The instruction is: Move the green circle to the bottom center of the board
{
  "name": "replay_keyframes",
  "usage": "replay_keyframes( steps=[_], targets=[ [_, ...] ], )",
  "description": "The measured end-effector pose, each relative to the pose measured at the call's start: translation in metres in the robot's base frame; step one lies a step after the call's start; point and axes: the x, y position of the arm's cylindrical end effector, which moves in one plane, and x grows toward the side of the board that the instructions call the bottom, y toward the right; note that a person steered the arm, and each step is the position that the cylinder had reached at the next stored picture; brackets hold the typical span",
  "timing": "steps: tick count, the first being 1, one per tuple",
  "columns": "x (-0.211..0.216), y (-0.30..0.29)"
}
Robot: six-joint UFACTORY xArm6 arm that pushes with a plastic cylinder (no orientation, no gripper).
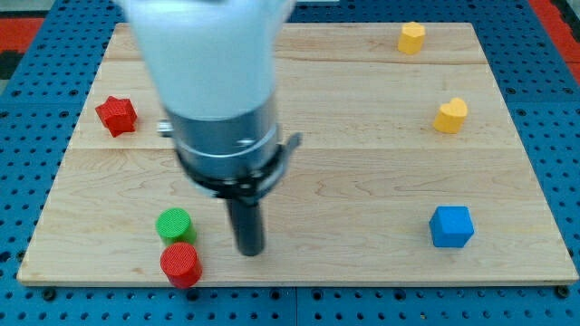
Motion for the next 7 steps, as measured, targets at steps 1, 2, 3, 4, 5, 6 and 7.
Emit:
replay_keyframes(
  steps=[1, 2, 3, 4, 5, 6, 7],
  targets=[
    [0.023, 0.026],
    [0.038, 0.005],
    [0.038, -0.052],
    [0.030, -0.109],
    [0.001, -0.179],
    [-0.030, -0.251],
    [-0.028, -0.242]
  ],
)
